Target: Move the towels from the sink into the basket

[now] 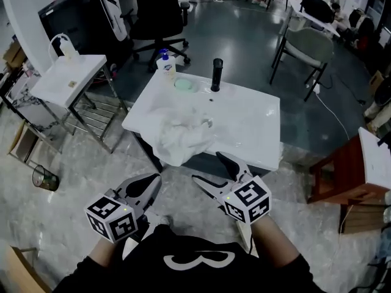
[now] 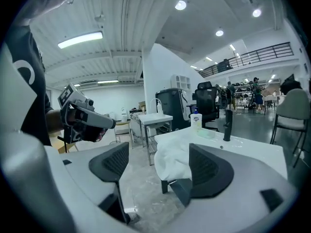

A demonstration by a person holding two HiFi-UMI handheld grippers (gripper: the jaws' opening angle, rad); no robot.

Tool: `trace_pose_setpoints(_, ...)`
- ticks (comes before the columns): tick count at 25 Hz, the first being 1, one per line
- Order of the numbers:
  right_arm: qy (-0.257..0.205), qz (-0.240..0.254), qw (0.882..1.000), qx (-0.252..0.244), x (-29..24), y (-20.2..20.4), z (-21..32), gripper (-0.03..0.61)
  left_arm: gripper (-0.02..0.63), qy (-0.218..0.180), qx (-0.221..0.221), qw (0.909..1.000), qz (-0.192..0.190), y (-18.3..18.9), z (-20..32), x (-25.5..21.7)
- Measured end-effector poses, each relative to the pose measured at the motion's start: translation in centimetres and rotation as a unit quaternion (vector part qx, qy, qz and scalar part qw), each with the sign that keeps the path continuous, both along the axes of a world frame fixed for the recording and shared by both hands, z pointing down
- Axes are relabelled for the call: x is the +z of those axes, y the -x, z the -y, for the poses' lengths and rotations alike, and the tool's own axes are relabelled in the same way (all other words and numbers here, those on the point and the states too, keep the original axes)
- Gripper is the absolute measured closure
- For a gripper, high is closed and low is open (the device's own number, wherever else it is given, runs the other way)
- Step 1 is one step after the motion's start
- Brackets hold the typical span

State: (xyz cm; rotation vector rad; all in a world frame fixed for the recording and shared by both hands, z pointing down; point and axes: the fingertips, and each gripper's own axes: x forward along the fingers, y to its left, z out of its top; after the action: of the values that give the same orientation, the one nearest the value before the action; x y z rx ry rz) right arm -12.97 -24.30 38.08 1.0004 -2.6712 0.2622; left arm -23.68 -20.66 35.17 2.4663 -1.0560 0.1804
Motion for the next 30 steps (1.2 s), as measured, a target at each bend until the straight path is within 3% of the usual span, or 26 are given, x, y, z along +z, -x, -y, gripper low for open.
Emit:
trace_pose_setpoints(7, 0.030, -0.037, 0.999, -0.013, 2.9, 8.4, 6.1, 0.212, 0.609, 0.016, -0.012, 0.9998, -0.007, 7.7, 5.5, 0.8)
trace_pose_setpoints(16, 0.066, -0.087, 0.994, 0.032, 7.5, 15.7, 12.5, 0.210, 0.609, 0.022, -0.006, 0.9997, -0.010, 15.8, 10.6, 2.0)
trace_pose_setpoints(26, 0.091, -0.173, 0.977, 0.087, 14.6, 19.1, 18.5, 0.210, 0.609, 0.036, -0.024, 0.9990, -0.013, 22.2, 14.1, 5.2)
trace_pose_setpoints(30, 0.119, -0.199, 0.967, 0.106, 16.7, 18.7, 19.9, 0.212, 0.609, 0.037, -0.026, 0.9989, -0.012, 23.5, 15.0, 5.2)
